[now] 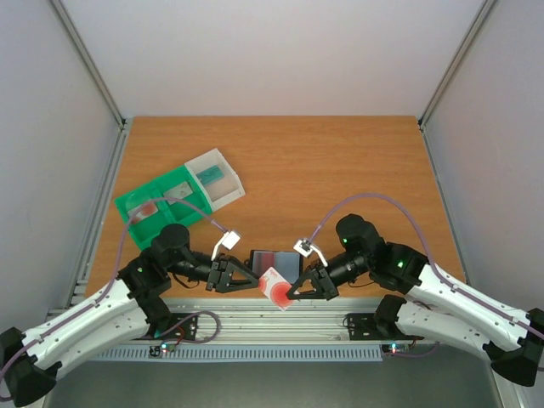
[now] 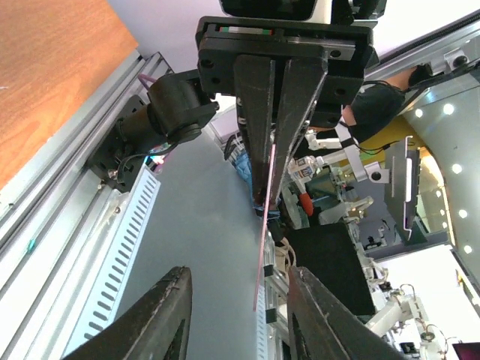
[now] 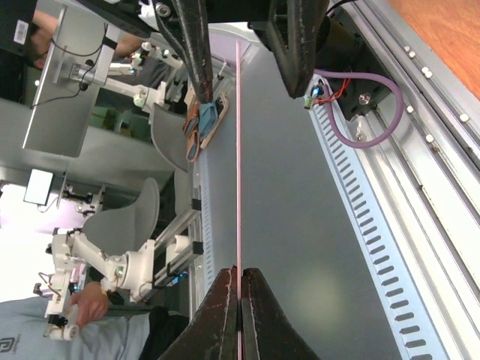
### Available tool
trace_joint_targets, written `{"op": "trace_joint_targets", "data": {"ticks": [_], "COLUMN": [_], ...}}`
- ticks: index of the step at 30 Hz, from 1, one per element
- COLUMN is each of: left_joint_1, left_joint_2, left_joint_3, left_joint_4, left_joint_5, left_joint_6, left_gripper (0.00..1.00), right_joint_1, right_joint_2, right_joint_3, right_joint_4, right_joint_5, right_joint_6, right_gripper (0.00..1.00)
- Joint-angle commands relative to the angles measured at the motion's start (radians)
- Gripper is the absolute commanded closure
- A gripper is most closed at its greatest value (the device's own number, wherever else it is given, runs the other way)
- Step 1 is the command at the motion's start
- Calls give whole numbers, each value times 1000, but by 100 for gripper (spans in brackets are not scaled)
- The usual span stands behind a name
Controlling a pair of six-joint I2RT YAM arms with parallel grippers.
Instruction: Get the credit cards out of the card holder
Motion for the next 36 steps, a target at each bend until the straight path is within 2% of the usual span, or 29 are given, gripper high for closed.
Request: {"op": "trace_joint_targets", "data": {"ticks": [1, 7, 9, 11, 12, 16, 20, 23, 26, 31, 35, 36], "left_joint_1": [-4, -4, -4, -4, -4, -4, -4, -3, -5, -3, -3, -2], "left_joint_2": [10, 10, 22, 26, 25, 2, -18, -28, -32, -25, -26, -20], "left_joint_3": [-7, -3, 14, 20, 20, 29, 36, 48, 56, 67, 85, 95], "left_joint_4": [48, 3, -45, -62, -65, -120, -155, -179, -203, -212, -270, -287], "left_joint_5": [36, 39, 49, 53, 49, 9, -37, -69, -116, -175, -290, -311], "left_joint_6": [12, 31, 48, 74, 76, 94, 114, 117, 136, 147, 159, 168], "left_gripper": [67, 79, 86, 98, 99, 100, 100, 100, 100, 100, 100, 100], "right_joint_1": [3, 3, 3, 3, 3, 3, 3, 2, 2, 2, 2, 3], "right_joint_2": [26, 79, 95, 113, 121, 136, 133, 119, 101, 36, 0, -6], "right_joint_3": [7, 25, 29, 38, 41, 45, 69, 82, 93, 85, 102, 106], "right_joint_4": [20, 24, 34, 36, 34, 32, -25, -63, -109, -105, -138, -143], "right_joint_5": [-22, -10, -13, -15, -15, 10, 78, 135, 201, 310, 399, 410], "right_joint_6": [-10, -3, -5, -9, -13, -24, -60, -78, -90, -81, -70, -69], "right_gripper": [99, 99, 99, 99, 99, 99, 92, 76, 53, 30, 3, 2]}}
